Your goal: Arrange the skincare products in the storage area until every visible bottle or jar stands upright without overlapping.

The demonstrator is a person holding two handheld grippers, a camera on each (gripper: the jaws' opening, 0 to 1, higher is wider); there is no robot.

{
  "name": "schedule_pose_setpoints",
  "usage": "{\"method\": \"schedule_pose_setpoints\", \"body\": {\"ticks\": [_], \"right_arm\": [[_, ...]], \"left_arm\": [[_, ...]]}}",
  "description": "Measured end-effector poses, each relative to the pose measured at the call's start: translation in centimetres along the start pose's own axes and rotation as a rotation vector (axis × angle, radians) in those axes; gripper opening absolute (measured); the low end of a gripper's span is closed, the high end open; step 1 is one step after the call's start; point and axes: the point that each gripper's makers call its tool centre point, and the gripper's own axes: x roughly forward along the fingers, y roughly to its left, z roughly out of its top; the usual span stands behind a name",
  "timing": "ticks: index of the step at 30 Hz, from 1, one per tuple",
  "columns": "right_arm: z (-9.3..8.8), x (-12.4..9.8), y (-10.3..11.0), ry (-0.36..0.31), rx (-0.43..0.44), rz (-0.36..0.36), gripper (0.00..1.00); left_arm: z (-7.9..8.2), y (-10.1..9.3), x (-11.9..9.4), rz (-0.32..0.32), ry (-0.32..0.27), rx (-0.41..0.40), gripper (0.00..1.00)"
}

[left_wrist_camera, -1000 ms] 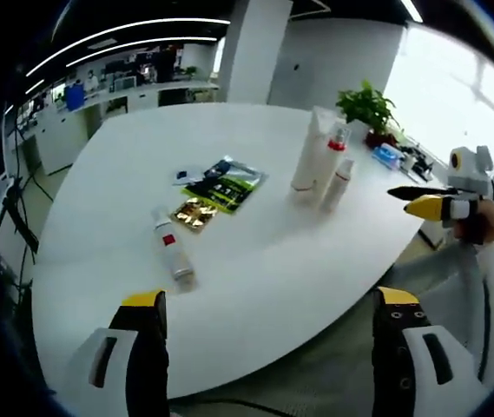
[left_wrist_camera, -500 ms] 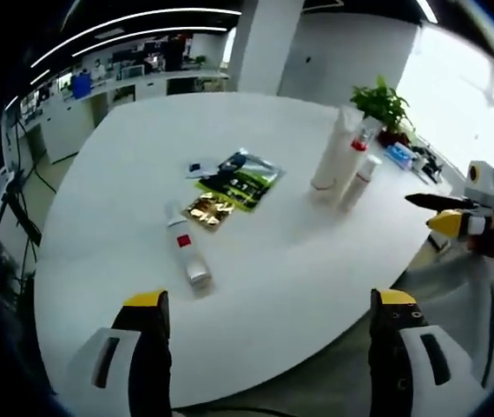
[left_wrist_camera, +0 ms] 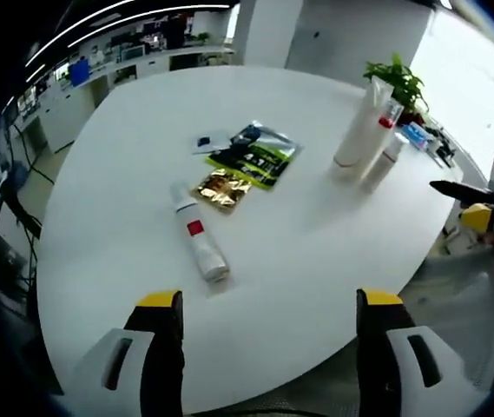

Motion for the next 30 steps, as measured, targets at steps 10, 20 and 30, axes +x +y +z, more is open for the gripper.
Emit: {"method": "schedule_pose_setpoints", "body": {"ticks": [10, 20, 30], "right_arm": [[-0.1, 0.1, -0.2, 0.006, 0.012, -0.006, 1.0], [-0.3, 0.2, -0.2, 0.018, 0.006, -0.007, 1.0], [-0.3, 0.2, -0.4, 0.011, 0.025, -0.016, 1.0]], "left_arm": [[1.2, 2.1, 2.2, 0.038, 0.071, 0.028, 0.7], [2.5, 3.8, 4.6, 0.058, 0.153, 0.032, 0.6], [3.2, 5.4, 5.9, 0.11, 0.194, -0.025, 0.39]]}}
